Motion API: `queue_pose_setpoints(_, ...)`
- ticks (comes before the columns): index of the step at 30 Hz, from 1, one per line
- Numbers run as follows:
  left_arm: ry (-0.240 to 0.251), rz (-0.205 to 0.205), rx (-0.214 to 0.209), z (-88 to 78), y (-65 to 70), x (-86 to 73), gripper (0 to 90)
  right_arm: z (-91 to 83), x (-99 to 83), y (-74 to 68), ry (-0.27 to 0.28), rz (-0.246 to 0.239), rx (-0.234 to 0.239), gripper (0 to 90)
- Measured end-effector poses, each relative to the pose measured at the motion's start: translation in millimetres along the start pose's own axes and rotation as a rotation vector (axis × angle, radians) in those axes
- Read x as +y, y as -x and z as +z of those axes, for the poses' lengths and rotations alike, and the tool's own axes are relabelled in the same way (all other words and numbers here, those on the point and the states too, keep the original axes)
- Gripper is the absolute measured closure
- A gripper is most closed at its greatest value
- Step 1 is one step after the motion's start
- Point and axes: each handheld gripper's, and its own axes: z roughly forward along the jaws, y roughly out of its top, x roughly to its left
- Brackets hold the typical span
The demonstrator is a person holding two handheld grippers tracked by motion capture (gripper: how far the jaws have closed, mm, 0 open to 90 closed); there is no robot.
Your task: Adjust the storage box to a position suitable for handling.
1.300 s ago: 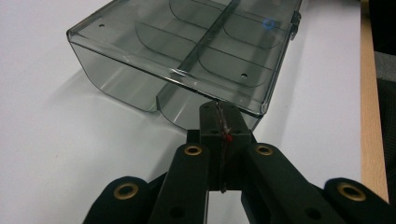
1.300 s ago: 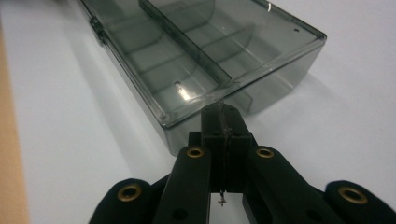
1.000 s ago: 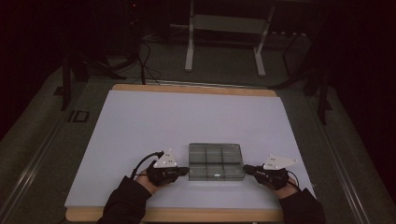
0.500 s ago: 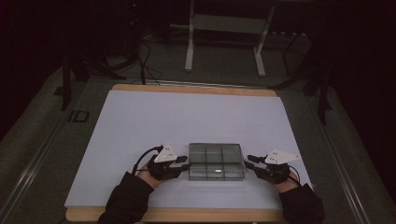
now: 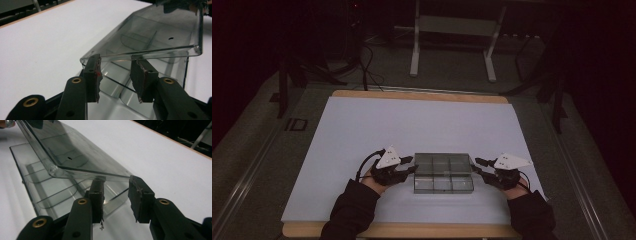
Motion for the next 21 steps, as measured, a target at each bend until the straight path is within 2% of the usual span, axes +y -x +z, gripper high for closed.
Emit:
queue_pose_setpoints(8,0.019,0.014,0.008,6.7,-4.1,1.3,62.2,3.5,8.1,1.5,0.008,-0.016,-0.011,65.8)
queue_pose_setpoints(12,0.022,0.019,0.028,14.2,-7.1,0.8,64.5,4.8,13.6,3.5,0.024,-0.011,-0.017,67.0)
queue_pose_setpoints(18,0.045,-0.008,0.061,18.4,-12.0,0.2,67.8,7.2,17.3,7.0,0.040,-0.007,-0.025,69.4)
queue_pose_setpoints(21,0.048,-0.020,0.063,21.4,-14.1,0.6,67.8,8.3,18.9,8.7,0.051,0.001,-0.030,71.2)
